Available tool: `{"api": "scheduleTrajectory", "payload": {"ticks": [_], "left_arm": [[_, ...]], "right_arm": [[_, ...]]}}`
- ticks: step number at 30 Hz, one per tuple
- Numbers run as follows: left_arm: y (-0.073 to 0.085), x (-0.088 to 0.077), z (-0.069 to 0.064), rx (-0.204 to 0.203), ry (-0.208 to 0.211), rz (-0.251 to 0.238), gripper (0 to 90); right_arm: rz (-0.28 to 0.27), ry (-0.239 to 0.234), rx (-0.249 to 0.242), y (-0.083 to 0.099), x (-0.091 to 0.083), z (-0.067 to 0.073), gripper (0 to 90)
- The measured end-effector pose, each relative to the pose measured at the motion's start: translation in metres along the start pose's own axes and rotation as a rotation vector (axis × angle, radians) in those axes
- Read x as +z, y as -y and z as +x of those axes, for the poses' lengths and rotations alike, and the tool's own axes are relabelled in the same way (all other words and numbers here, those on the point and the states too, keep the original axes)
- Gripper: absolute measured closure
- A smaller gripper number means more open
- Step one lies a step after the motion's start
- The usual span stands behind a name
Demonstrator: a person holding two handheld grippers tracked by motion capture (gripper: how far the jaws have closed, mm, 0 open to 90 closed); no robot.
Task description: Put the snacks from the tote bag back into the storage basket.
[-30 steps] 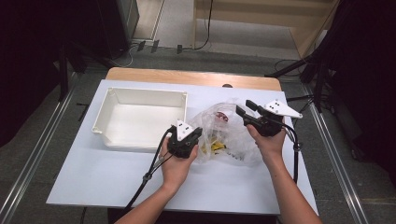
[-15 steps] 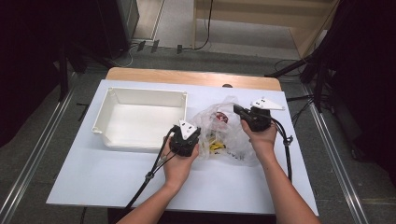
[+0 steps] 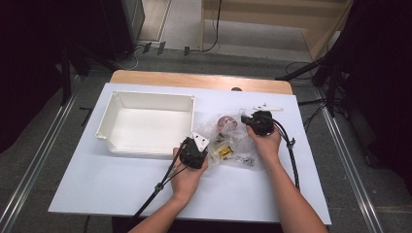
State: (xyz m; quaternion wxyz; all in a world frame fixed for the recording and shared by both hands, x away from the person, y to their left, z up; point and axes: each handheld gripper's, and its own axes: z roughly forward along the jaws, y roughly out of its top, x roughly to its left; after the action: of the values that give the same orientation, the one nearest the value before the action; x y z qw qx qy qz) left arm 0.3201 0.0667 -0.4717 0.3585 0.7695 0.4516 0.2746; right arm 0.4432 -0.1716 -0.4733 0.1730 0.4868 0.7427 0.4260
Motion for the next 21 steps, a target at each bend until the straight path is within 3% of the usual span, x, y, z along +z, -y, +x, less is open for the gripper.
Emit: {"api": "scheduleTrajectory", "payload": {"ticks": [2,8,14,16,19,20,21], "left_arm": [[0.0,0.0,0.0,0.012,0.005,0.017,90.0],[0.002,-0.002,-0.001,0.014,0.02,0.001,90.0],[0.002,-0.004,0.0,-0.003,0.034,-0.016,90.0],[0.003,-0.004,0.0,-0.008,0.033,-0.019,90.0],[0.003,-0.004,0.001,-0.007,0.032,-0.015,90.0],[0.003,-0.004,0.001,-0.005,0.031,-0.014,90.0],[0.003,-0.004,0.001,-0.004,0.032,-0.013,90.0]], "right_arm": [[0.003,-0.008,0.005,0.001,0.0,-0.001,90.0],[-0.094,-0.106,-0.039,-0.004,-0.015,0.005,59.1],[-0.196,-0.107,-0.071,-0.014,-0.036,0.015,44.8],[-0.224,-0.083,-0.078,-0.018,-0.041,0.018,45.9],[-0.217,-0.026,-0.08,-0.022,-0.04,0.02,67.7],[-0.19,-0.032,-0.062,-0.022,-0.037,0.018,77.0],[-0.163,-0.055,-0.044,-0.022,-0.034,0.016,80.9]]}}
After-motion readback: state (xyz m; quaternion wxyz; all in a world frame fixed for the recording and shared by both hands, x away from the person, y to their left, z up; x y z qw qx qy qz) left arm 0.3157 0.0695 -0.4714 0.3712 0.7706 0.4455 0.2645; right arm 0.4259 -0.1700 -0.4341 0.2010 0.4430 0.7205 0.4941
